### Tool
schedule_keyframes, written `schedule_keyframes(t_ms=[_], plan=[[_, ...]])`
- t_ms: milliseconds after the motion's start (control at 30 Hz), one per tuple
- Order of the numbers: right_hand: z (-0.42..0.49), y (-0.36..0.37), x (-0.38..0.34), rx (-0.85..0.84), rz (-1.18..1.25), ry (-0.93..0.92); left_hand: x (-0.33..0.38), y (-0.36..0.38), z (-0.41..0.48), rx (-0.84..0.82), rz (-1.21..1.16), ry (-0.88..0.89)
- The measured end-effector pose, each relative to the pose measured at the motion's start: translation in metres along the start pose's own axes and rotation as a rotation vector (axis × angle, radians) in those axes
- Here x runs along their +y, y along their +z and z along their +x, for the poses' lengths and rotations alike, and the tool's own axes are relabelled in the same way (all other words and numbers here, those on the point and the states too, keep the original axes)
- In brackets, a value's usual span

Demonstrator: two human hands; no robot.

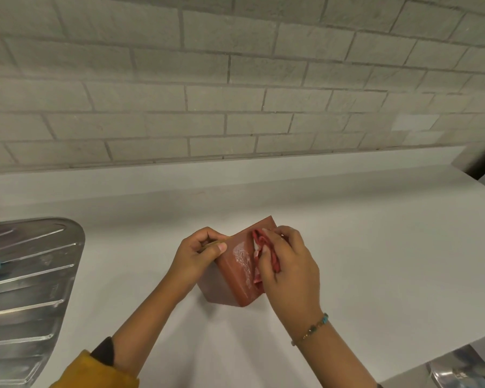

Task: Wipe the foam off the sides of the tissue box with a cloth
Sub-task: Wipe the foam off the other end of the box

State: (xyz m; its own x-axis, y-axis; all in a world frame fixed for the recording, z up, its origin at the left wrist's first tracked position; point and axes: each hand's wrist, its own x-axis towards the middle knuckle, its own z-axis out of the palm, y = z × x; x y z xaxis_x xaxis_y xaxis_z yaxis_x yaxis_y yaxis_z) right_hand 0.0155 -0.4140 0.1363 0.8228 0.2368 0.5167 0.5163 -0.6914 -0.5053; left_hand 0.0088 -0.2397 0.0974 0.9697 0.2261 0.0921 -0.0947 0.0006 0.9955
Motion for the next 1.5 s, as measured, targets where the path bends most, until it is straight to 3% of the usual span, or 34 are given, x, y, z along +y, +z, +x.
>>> schedule_keyframes(t_ms=[267,500,1067,1500], plan=[[-0.013,-0.002,-0.002,-0.099,0.049,-0.228,0.001,0.0,0.002,0.003,0.047,-0.008],[0.003,-0.003,0.006,-0.029,0.036,-0.047,-0.001,-0.002,0.001,0.003,0.026,-0.009],[-0.006,-0.016,-0.005,-0.34,0.128,-0.383,0.002,-0.001,0.005,0.024,0.069,0.028],[-0.038,-0.03,0.015,-0.373,0.162,-0.389,-0.001,0.001,0.001,0.003,0.11,0.033]])
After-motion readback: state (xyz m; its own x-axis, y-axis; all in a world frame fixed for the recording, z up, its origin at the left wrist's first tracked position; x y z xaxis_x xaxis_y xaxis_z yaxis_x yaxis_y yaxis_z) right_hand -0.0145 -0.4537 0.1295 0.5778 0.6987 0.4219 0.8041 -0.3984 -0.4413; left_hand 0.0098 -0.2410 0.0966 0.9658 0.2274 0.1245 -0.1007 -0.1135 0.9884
